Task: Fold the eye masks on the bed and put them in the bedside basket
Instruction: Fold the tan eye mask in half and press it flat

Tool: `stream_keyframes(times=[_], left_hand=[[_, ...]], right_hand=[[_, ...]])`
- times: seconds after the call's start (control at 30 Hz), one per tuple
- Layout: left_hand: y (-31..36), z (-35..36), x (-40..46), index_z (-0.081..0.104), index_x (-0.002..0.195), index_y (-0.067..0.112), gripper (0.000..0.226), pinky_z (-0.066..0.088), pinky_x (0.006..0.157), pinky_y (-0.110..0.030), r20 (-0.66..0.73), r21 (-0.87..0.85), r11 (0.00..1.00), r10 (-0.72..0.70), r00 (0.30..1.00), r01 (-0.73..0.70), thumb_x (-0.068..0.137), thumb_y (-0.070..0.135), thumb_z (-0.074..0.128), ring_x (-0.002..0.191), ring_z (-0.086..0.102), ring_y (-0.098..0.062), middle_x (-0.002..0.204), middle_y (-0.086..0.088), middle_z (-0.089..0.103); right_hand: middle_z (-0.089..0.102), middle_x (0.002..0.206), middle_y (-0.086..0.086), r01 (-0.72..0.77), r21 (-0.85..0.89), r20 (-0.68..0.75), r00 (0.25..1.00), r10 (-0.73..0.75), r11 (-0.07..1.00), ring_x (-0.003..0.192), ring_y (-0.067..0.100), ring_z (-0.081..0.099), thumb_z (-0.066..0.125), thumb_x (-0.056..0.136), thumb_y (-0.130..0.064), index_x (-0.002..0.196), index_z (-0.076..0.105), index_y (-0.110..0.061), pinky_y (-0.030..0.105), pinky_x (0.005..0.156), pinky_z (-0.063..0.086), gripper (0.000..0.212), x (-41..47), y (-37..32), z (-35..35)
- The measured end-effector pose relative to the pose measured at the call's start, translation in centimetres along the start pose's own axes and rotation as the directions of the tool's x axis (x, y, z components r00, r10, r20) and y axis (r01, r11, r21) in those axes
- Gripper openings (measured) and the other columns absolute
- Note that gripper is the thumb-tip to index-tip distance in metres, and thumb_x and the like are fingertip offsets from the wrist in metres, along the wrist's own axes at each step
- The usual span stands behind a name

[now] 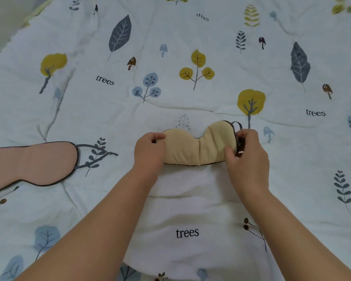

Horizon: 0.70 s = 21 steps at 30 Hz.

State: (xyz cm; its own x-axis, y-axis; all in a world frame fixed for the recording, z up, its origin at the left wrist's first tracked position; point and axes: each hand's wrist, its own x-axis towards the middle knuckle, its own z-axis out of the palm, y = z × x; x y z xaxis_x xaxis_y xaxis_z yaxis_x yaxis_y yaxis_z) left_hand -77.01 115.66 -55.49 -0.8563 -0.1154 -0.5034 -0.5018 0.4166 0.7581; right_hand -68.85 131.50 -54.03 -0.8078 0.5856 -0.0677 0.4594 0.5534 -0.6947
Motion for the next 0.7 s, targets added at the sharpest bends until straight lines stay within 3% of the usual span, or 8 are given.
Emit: stream_keyframes(times=[0.13, 0.27, 0.33, 0.4, 0.47, 0.57, 0.63, 0.7], left_hand=[[0.0, -1.0, -0.2, 0.068, 0.095, 0.018, 0.027, 0.038, 0.058, -0.023, 0.070, -0.032, 0.997, -0.066, 0.995, 0.069, 0.087, 0.014, 0.042, 0.066, 0.045, -0.012, 0.079, 0.004, 0.056], [0.6, -2.0, -0.1, 0.056, 0.069, 0.014, 0.034, 0.032, 0.052, -0.026, 0.163, -0.130, 0.970, -0.185, 0.969, 0.207, 0.091, 0.034, 0.039, 0.061, 0.045, -0.021, 0.074, -0.008, 0.053], [0.5, -2.5, 0.2, 0.055, 0.082, 0.015, 0.041, 0.032, 0.055, -0.028, 0.251, -0.194, 0.952, -0.184, 0.951, 0.235, 0.090, 0.050, 0.034, 0.071, 0.045, -0.023, 0.080, -0.012, 0.051], [0.1, -2.9, 0.4, 0.055, 0.082, 0.015, 0.045, 0.032, 0.054, -0.029, 0.306, -0.192, 0.961, -0.136, 0.942, 0.201, 0.085, 0.057, 0.039, 0.066, 0.044, -0.022, 0.073, -0.010, 0.051], [-0.4, -2.9, 0.6, 0.054, 0.073, 0.013, 0.035, 0.034, 0.046, -0.025, 0.300, -0.146, 0.981, -0.077, 0.951, 0.126, 0.083, 0.046, 0.054, 0.051, 0.042, -0.017, 0.060, -0.003, 0.048], [-1.0, -2.8, 0.9, 0.056, 0.068, 0.017, 0.015, 0.035, 0.040, -0.021, 0.232, -0.116, 0.991, -0.040, 0.972, 0.069, 0.082, 0.015, 0.060, 0.046, 0.041, -0.016, 0.061, -0.002, 0.050], [-1.3, -2.8, 1.3, 0.055, 0.066, 0.014, 0.018, 0.036, 0.041, -0.022, 0.215, -0.147, 0.985, -0.061, 0.975, 0.094, 0.083, 0.010, 0.056, 0.048, 0.040, -0.021, 0.064, -0.008, 0.048], [-1.3, -3.0, 1.5, 0.057, 0.070, 0.010, 0.015, 0.047, 0.050, -0.032, 0.157, -0.158, 0.981, -0.091, 0.983, 0.116, 0.084, 0.010, 0.054, 0.052, 0.047, -0.026, 0.071, -0.015, 0.054]], right_hand=[[0.067, 0.095, 0.004, 0.300, 0.021, 0.066, 0.952, -0.300, 0.954, 0.080, 0.026, 0.062, 0.062, 0.075, -0.007, 0.122, 0.042, -0.023, 0.023, 0.065, 0.041, 0.053, -2.2, -3.0, 1.9], [0.068, 0.081, 0.012, 0.475, -0.020, 0.180, 0.867, -0.464, 0.880, 0.067, 0.029, 0.062, 0.070, 0.065, -0.003, 0.124, 0.053, -0.010, 0.026, 0.055, 0.046, 0.062, -3.6, -5.6, 4.7], [0.069, 0.088, 0.014, 0.474, -0.028, 0.258, 0.854, -0.451, 0.880, 0.077, 0.030, 0.063, 0.071, 0.070, -0.004, 0.128, 0.052, -0.006, 0.033, 0.060, 0.052, 0.060, -3.7, -5.9, 5.7], [0.067, 0.102, 0.014, 0.436, -0.018, 0.320, 0.855, -0.408, 0.900, 0.092, 0.029, 0.060, 0.065, 0.078, -0.007, 0.132, 0.047, -0.008, 0.033, 0.074, 0.048, 0.057, -3.5, -5.8, 6.4], [0.068, 0.102, 0.016, 0.455, 0.006, 0.312, 0.845, -0.434, 0.891, 0.091, 0.033, 0.062, 0.060, 0.079, -0.001, 0.123, 0.055, -0.003, 0.027, 0.073, 0.041, 0.045, -3.3, -5.4, 6.7], [0.070, 0.093, 0.020, 0.466, -0.032, 0.194, 0.871, -0.452, 0.884, 0.083, 0.037, 0.064, 0.055, 0.071, 0.007, 0.099, 0.066, 0.003, 0.037, 0.067, 0.053, 0.031, -3.1, -5.0, 6.5], [0.066, 0.106, 0.023, 0.430, -0.162, 0.154, 0.900, -0.408, 0.888, 0.095, 0.039, 0.061, 0.057, 0.072, 0.004, 0.108, 0.064, 0.003, 0.042, 0.077, 0.054, 0.036, -2.5, -4.5, 6.8], [0.050, 0.134, 0.020, 0.335, -0.322, 0.247, 0.933, -0.263, 0.885, 0.117, 0.036, 0.047, 0.053, 0.082, -0.007, 0.131, 0.048, -0.003, 0.043, 0.093, 0.043, 0.050, -1.6, -3.9, 7.2]])
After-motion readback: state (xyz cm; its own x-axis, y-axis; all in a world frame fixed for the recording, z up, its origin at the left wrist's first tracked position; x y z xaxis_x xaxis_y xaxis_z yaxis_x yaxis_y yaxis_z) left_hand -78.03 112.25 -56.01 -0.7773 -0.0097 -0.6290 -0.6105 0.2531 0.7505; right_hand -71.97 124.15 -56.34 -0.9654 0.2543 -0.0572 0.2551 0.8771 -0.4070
